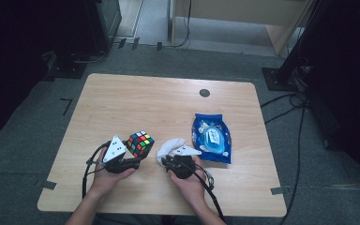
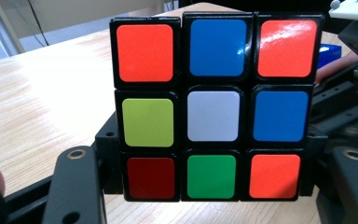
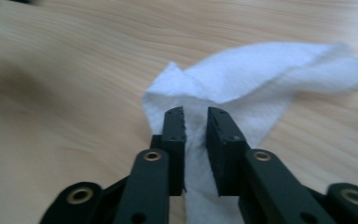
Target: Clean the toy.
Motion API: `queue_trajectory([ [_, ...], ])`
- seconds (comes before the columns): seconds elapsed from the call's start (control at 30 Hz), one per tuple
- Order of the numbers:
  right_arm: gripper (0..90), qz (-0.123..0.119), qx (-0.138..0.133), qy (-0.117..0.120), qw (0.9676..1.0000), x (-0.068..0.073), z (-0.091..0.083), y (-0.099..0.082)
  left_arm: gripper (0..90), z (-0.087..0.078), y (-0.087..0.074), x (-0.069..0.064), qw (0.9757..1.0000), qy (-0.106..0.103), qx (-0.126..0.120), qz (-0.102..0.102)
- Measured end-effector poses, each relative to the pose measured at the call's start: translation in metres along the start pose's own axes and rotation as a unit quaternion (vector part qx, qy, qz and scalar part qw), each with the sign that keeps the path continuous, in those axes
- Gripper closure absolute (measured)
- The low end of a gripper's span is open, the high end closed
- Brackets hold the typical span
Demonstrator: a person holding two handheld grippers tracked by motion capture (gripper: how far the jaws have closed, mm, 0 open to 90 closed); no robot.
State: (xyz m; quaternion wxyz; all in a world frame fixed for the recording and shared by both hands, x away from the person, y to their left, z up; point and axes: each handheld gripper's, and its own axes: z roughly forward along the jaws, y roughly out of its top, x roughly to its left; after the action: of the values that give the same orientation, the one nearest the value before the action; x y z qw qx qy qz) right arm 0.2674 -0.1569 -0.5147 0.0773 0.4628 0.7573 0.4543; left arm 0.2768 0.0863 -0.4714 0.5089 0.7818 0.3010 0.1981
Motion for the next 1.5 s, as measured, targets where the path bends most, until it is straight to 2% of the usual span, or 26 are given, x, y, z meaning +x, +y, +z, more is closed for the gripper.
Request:
queue_trajectory([
  [0.07,68.2,-0.001,-0.020,0.020,0.9996,0.001,-0.004,0.004,33.8,0.000,0.000,0.001,1.0000,0.001,-0.001,0.000],
  [0.13,65.4,-0.001,-0.035,0.027,0.9990,0.001,-0.007,0.007,33.8,-0.001,0.000,0.002,1.0000,0.001,-0.002,-0.002],
  [0.17,56.2,-0.025,-0.071,0.016,0.9970,-0.001,-0.012,0.013,33.8,-0.001,0.000,0.002,1.0000,0.000,-0.002,-0.003],
  [0.2,56.2,-0.025,-0.071,0.016,0.9970,-0.001,-0.012,0.013,33.8,-0.001,0.000,0.002,1.0000,0.000,-0.002,-0.003],
  [0.23,46.7,-0.073,-0.097,-0.012,0.9926,-0.002,-0.012,0.017,33.8,0.000,-0.001,0.002,1.0000,-0.001,0.000,-0.003],
  [0.27,44.7,-0.093,-0.097,-0.019,0.9908,-0.003,-0.009,0.018,33.8,0.000,-0.001,0.002,1.0000,-0.001,0.000,-0.003],
  [0.3,44.7,-0.093,-0.097,-0.019,0.9908,-0.003,-0.009,0.018,33.8,0.000,-0.001,0.002,1.0000,-0.001,0.001,-0.003],
  [0.33,37.2,-0.107,-0.068,-0.020,0.9917,-0.007,0.000,0.018,33.8,0.001,-0.001,0.001,1.0000,-0.001,0.002,-0.002],
  [0.37,34.8,-0.111,-0.045,-0.017,0.9926,-0.009,0.005,0.018,33.8,0.001,-0.002,0.000,1.0000,-0.004,0.004,-0.001],
  [0.4,34.8,-0.111,-0.045,-0.017,0.9926,-0.009,0.005,0.018,33.8,0.001,-0.002,0.000,1.0000,-0.004,0.004,-0.001],
  [0.43,35.2,-0.125,-0.011,-0.021,0.9918,-0.012,0.012,0.014,33.8,0.002,-0.002,-0.001,1.0000,-0.004,0.004,0.000],
  [0.6,40.9,-0.161,0.014,-0.032,0.9863,-0.012,0.016,0.010,33.8,0.002,-0.002,0.000,1.0000,-0.004,0.006,0.000],
  [0.67,51.5,-0.164,0.029,-0.025,0.9857,-0.014,0.016,0.010,33.8,0.002,-0.002,0.000,1.0000,-0.004,0.006,0.000],
  [0.73,54.7,-0.163,0.033,-0.023,0.9858,-0.015,0.016,0.009,33.8,0.002,-0.002,0.000,1.0000,-0.005,0.005,0.000],
  [0.77,65.2,-0.155,0.034,-0.017,0.9872,-0.015,0.015,0.009,33.8,0.002,-0.002,0.000,1.0000,-0.005,0.005,0.000],
  [0.87,84.5,-0.145,0.038,-0.011,0.9886,-0.017,0.013,0.009,33.8,0.002,-0.002,0.000,1.0000,-0.006,0.006,0.001],
  [0.9,87.4,-0.140,0.041,-0.008,0.9893,-0.017,0.012,0.009,33.8,0.002,-0.002,-0.001,1.0000,-0.006,0.006,0.002],
  [0.93,87.4,-0.140,0.041,-0.008,0.9893,-0.017,0.012,0.009,33.8,0.002,-0.002,-0.001,1.0000,-0.007,0.006,0.002],
  [1.0,89.2,-0.145,0.039,-0.028,0.9883,-0.015,0.007,0.010,33.8,0.002,-0.002,-0.002,1.0000,-0.007,0.006,0.003],
  [1.13,89.5,-0.126,-0.004,-0.030,0.9915,-0.016,-0.007,0.017,33.8,0.003,-0.002,-0.002,0.9999,-0.009,0.008,0.005],
  [1.17,89.6,-0.116,-0.022,-0.026,0.9927,-0.016,-0.014,0.021,33.8,0.003,-0.002,-0.002,0.9999,-0.011,0.009,0.005],
  [1.2,89.6,-0.109,-0.064,-0.004,0.9919,-0.014,-0.028,0.029,33.8,0.005,-0.003,-0.005,0.9998,-0.018,0.009,0.009],
  [1.33,89.6,-0.110,-0.135,0.028,0.9843,-0.003,-0.051,0.040,33.9,0.008,-0.003,-0.013,0.9991,-0.032,0.012,0.027],
  [1.4,89.6,-0.108,-0.145,0.036,0.9828,0.000,-0.054,0.042,33.9,0.011,-0.003,-0.019,0.9984,-0.042,0.011,0.037],
  [1.43,89.6,-0.102,-0.137,0.067,0.9829,0.005,-0.055,0.045,33.9,0.012,-0.003,-0.023,0.9979,-0.049,0.011,0.042],
  [1.5,89.5,-0.103,-0.136,0.069,0.9828,0.006,-0.053,0.045,33.9,0.013,-0.003,-0.028,0.9971,-0.053,0.015,0.053],
])
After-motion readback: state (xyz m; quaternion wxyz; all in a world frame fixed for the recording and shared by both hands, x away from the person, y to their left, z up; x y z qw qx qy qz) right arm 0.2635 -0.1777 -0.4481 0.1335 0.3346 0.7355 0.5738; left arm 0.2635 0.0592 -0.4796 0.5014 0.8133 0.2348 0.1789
